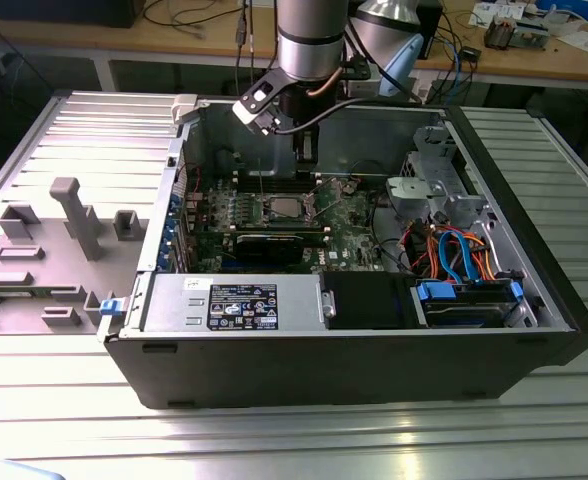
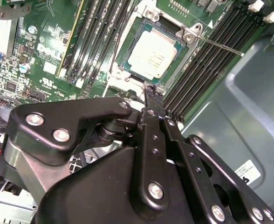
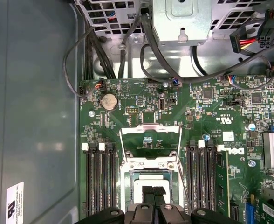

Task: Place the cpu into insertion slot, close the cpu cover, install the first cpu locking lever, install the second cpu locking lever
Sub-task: 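Close the cpu cover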

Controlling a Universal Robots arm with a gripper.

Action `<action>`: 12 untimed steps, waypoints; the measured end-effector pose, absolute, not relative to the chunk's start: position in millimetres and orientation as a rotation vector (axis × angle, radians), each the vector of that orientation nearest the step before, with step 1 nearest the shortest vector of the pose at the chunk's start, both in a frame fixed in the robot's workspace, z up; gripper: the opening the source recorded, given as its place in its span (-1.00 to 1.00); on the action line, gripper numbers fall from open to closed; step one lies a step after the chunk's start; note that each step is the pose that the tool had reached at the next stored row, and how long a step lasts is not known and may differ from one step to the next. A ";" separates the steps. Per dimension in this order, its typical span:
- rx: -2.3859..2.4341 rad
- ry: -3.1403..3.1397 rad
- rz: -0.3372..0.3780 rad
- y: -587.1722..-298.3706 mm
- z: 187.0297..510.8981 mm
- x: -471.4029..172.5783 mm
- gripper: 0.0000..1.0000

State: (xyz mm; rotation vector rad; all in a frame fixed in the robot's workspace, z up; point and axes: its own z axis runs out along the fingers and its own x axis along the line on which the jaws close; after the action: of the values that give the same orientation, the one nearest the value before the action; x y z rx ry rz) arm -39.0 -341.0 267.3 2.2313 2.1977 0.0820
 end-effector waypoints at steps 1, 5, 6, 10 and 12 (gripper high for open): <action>2.231 2.198 0.082 -341.0 267.3 -38.0 -0.79; 2.231 2.198 0.082 -341.0 267.3 -36.4 -0.79; 2.231 2.198 0.082 -341.0 267.3 -36.0 -0.79; 2.231 2.198 0.082 -341.0 267.3 -35.0 -0.79; 2.231 2.198 0.082 -341.0 267.3 -34.5 -0.79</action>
State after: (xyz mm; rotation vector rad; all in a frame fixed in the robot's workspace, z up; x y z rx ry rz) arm -34.5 -341.0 267.3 2.2313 2.1978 0.0820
